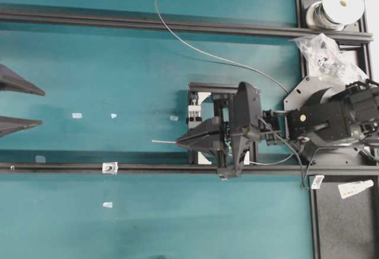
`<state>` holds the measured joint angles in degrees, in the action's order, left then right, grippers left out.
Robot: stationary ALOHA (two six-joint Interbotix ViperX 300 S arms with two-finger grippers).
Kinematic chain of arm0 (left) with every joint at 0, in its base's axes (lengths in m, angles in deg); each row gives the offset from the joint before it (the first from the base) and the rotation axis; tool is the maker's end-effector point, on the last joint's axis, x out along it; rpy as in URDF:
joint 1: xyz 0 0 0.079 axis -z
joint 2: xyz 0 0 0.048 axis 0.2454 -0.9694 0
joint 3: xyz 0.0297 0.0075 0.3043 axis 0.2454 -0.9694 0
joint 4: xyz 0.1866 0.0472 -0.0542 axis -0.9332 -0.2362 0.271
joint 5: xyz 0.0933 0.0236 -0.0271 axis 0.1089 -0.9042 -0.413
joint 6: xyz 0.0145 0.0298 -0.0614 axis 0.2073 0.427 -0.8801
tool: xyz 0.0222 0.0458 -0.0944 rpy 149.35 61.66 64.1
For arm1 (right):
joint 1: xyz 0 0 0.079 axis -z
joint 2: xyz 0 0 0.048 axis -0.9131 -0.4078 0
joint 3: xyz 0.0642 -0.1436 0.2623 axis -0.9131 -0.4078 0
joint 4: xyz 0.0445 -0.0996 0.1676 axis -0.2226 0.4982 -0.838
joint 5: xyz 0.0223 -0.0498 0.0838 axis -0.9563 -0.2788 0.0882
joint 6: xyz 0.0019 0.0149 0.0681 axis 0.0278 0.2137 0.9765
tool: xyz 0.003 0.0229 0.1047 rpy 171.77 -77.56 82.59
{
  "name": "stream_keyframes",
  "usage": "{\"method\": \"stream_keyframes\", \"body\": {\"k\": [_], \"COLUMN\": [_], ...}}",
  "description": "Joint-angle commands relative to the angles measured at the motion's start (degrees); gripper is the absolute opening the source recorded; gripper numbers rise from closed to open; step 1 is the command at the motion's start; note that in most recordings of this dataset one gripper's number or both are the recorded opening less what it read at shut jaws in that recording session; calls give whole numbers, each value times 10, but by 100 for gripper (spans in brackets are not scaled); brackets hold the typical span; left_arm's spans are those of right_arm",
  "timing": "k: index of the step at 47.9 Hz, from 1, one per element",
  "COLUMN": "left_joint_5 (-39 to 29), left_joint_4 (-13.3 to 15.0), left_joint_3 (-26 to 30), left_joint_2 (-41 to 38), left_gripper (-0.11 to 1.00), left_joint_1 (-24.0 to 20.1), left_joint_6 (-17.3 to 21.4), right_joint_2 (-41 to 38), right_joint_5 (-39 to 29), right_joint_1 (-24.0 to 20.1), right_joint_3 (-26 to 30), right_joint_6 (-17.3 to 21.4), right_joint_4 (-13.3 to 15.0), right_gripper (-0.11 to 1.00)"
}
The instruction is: Insert the wire through the hole in the metal fitting.
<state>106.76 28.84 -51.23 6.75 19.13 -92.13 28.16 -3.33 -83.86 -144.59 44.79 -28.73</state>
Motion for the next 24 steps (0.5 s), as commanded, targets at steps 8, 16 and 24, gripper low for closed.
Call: {"method": "stream_keyframes", "body": {"k": [8,16,24], "left_joint_5": [65,109,129], "left_joint_4": [2,2,2], "left_joint_3": [8,11,32], "left_joint_2": [-52,-92,-135], "left_gripper": [95,95,95], "left_joint_1": [12,36,61], "left_joint_6": [-11,-11,-11], "right_joint_2": [-54,-97,-103], "right_joint_5": [94,111,111], "right_joint_1": [-55,-86,-99], "right_joint_3": [20,38,44], "right_joint_6": [-57,-65,-65], "right_joint_4": [-63,-93,-97], "right_gripper": [0,0,0]}}
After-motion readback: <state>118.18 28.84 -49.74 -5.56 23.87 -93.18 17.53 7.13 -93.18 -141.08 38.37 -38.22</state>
